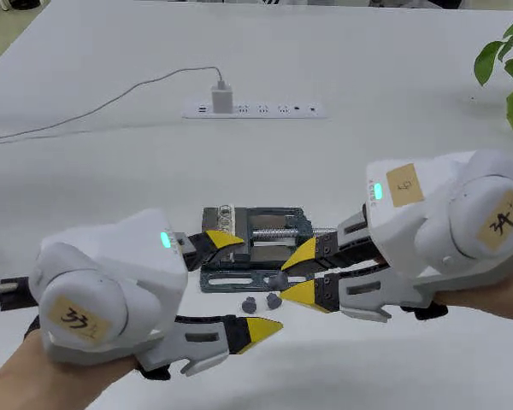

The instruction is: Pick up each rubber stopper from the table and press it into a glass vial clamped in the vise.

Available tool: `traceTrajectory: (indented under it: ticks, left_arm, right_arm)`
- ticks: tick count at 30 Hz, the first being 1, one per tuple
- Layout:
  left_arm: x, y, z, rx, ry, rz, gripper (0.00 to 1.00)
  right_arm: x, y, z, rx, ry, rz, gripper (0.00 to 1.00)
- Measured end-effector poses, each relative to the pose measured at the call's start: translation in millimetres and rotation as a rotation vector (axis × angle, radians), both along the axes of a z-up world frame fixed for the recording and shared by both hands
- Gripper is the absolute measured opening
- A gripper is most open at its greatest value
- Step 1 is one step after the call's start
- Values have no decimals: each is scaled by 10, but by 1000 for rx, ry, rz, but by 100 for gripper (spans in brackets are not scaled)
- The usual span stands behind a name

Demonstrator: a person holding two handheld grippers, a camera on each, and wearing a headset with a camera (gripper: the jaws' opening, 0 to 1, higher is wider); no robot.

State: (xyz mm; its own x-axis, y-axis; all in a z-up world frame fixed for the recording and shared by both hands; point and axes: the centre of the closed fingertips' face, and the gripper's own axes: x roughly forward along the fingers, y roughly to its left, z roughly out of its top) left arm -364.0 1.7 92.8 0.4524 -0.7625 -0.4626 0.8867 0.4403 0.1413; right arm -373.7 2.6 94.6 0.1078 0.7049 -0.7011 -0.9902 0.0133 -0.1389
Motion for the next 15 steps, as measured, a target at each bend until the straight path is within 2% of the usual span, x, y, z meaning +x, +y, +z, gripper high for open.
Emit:
traceTrajectory:
  ticks: [2,4,7,10,15]
  left_arm:
    - [-6,-22,-1,14,-10,-18,43]
    - [-11,-44,-2,38,-37,-39,38]
    - [-25,-66,-10,47,-36,-59,34]
    - [-53,-95,-18,80,-58,-103,21]
    - [-74,-125,-33,86,-49,-121,16]
  right_arm:
    - [0,0,6,-15,-7,16,9]
    - [-2,-3,10,-32,-8,36,9]
    - [-12,-27,-15,-73,-4,71,9]
    - [-23,-47,-34,-108,-6,105,9]
    - [-47,-53,-43,-135,-5,134,9]
